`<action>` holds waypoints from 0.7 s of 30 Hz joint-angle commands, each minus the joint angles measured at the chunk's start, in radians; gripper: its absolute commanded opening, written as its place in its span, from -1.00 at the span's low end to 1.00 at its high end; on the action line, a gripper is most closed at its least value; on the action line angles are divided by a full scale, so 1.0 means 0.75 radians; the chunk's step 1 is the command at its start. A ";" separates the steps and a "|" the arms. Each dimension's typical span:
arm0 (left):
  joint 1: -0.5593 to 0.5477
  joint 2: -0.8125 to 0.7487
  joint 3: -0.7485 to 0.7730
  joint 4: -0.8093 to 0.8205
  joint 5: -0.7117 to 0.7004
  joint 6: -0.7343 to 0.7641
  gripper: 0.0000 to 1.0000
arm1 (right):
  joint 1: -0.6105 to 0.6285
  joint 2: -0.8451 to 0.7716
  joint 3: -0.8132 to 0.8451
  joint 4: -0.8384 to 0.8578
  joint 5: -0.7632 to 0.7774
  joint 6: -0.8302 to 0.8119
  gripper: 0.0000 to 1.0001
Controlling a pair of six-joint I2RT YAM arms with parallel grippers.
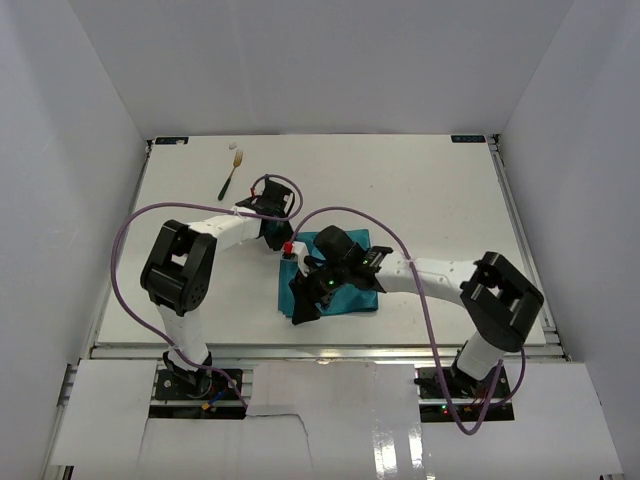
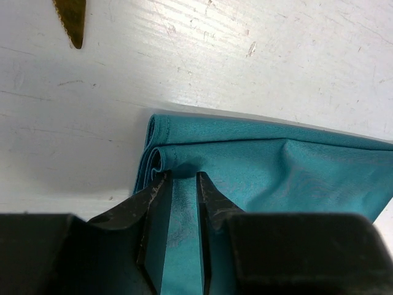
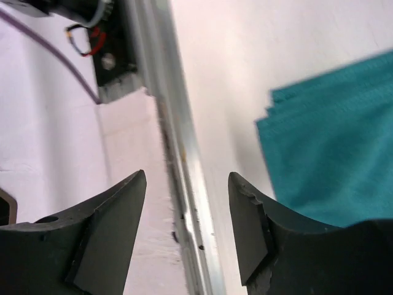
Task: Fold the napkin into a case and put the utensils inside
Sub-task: Fold the napkin at the center of the board.
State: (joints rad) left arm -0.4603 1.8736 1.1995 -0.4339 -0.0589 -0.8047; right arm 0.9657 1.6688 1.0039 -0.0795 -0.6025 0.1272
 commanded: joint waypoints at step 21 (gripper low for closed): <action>-0.004 -0.062 0.151 -0.064 -0.159 0.218 -0.01 | -0.230 -0.366 -0.134 -0.074 0.636 0.129 0.38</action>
State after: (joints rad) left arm -0.4603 1.8187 1.2842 -0.4637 -0.1421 -0.6693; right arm 0.8570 1.4227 0.9302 -0.1261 -0.1673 0.1757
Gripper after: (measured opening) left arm 0.496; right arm 0.690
